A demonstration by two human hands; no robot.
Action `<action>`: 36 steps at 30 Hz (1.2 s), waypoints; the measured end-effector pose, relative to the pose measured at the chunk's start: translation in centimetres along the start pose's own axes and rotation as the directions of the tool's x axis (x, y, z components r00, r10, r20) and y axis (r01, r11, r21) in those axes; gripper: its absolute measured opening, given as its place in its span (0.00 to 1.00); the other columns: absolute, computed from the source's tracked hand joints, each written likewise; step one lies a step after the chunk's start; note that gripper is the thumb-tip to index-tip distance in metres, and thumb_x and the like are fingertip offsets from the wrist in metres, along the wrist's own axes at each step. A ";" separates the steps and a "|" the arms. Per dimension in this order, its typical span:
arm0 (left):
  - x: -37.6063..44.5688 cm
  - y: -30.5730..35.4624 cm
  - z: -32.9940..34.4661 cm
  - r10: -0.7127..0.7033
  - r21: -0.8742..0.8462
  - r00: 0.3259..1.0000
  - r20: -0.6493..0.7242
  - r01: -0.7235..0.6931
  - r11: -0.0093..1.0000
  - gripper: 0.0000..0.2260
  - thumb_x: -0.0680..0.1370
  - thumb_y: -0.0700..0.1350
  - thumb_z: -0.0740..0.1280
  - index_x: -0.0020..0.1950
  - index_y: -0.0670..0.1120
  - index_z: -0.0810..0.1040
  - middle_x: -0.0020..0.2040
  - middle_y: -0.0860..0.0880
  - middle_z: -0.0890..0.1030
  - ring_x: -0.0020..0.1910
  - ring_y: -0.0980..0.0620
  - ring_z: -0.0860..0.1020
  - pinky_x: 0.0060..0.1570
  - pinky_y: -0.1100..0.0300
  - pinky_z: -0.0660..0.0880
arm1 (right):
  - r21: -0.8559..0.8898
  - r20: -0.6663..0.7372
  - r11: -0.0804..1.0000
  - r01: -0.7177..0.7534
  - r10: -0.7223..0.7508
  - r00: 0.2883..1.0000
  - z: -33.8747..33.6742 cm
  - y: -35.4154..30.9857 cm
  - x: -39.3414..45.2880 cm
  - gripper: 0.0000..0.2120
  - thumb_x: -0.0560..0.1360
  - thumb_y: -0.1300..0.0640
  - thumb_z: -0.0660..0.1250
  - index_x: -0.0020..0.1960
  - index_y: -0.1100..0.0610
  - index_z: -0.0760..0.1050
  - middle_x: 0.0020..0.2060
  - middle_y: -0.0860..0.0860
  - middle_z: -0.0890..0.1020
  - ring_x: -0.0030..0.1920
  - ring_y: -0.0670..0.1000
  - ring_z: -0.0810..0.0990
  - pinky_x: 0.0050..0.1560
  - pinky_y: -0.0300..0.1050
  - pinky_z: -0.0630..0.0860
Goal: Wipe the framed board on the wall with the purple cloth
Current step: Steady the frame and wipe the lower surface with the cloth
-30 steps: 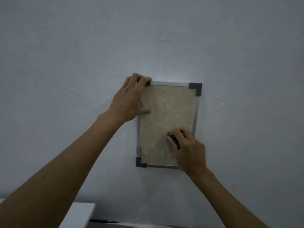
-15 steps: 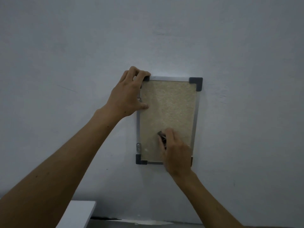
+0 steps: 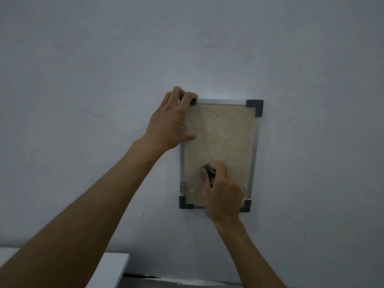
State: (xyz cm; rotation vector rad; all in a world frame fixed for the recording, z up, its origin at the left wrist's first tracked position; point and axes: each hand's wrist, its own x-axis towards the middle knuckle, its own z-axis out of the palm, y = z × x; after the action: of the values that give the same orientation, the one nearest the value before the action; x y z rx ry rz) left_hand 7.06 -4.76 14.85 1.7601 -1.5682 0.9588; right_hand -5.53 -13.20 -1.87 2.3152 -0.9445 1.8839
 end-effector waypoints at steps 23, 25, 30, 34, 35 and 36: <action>0.2 -1.8 -0.5 0.089 -0.012 0.994 0.066 -0.088 0.996 0.45 0.62 0.47 0.83 0.74 0.49 0.66 0.64 0.48 0.67 0.60 0.50 0.68 0.57 0.61 0.69 | -0.102 0.064 0.985 0.136 -0.130 0.989 0.5 0.3 -1.1 0.09 0.78 0.50 0.71 0.50 0.55 0.75 0.37 0.48 0.78 0.29 0.45 0.72 0.24 0.37 0.73; 0.2 -1.9 -0.6 0.086 -0.012 0.994 0.064 -0.085 0.996 0.44 0.63 0.47 0.82 0.75 0.49 0.66 0.64 0.48 0.67 0.61 0.50 0.68 0.57 0.61 0.68 | -0.120 -0.021 0.990 0.070 -0.073 0.997 0.1 1.6 -1.0 0.10 0.78 0.49 0.71 0.48 0.55 0.73 0.36 0.48 0.77 0.30 0.44 0.68 0.25 0.35 0.69; 0.2 -1.6 -0.3 0.064 -0.014 0.997 0.049 -0.063 0.998 0.45 0.62 0.46 0.83 0.75 0.48 0.65 0.64 0.47 0.67 0.62 0.50 0.68 0.59 0.62 0.67 | -0.091 -0.016 0.994 0.068 -0.070 0.997 0.9 1.2 -1.6 0.09 0.78 0.53 0.71 0.48 0.56 0.73 0.35 0.49 0.76 0.29 0.44 0.69 0.25 0.38 0.74; 0.1 -1.5 -0.3 0.069 -0.007 0.996 0.055 -0.068 0.998 0.44 0.62 0.46 0.83 0.75 0.48 0.65 0.64 0.47 0.67 0.61 0.50 0.68 0.59 0.62 0.67 | -0.092 0.146 0.930 0.355 -0.340 0.929 0.8 1.2 -1.2 0.08 0.75 0.56 0.75 0.48 0.56 0.77 0.35 0.49 0.78 0.27 0.46 0.72 0.22 0.41 0.74; 0.1 -1.4 -0.3 0.068 -0.010 0.996 0.054 -0.068 0.998 0.44 0.62 0.46 0.82 0.75 0.49 0.65 0.64 0.48 0.67 0.61 0.51 0.68 0.59 0.62 0.67 | -0.093 0.118 0.940 0.327 -0.315 0.942 0.4 1.6 -0.8 0.08 0.76 0.54 0.74 0.48 0.55 0.77 0.35 0.48 0.78 0.27 0.46 0.72 0.23 0.40 0.73; 0.1 -1.4 -0.3 0.066 -0.012 0.996 0.051 -0.066 0.998 0.44 0.63 0.46 0.82 0.75 0.49 0.65 0.64 0.48 0.67 0.61 0.51 0.68 0.58 0.62 0.68 | -0.092 0.069 0.962 0.259 -0.253 0.965 0.1 1.9 -0.5 0.09 0.77 0.51 0.72 0.47 0.55 0.76 0.35 0.48 0.77 0.28 0.46 0.72 0.24 0.38 0.72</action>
State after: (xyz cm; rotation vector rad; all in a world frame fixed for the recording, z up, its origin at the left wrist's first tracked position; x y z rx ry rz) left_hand 8.39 -4.40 15.14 1.7488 -1.6699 0.9419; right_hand -6.37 -14.61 -3.04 2.3127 -0.6859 1.6408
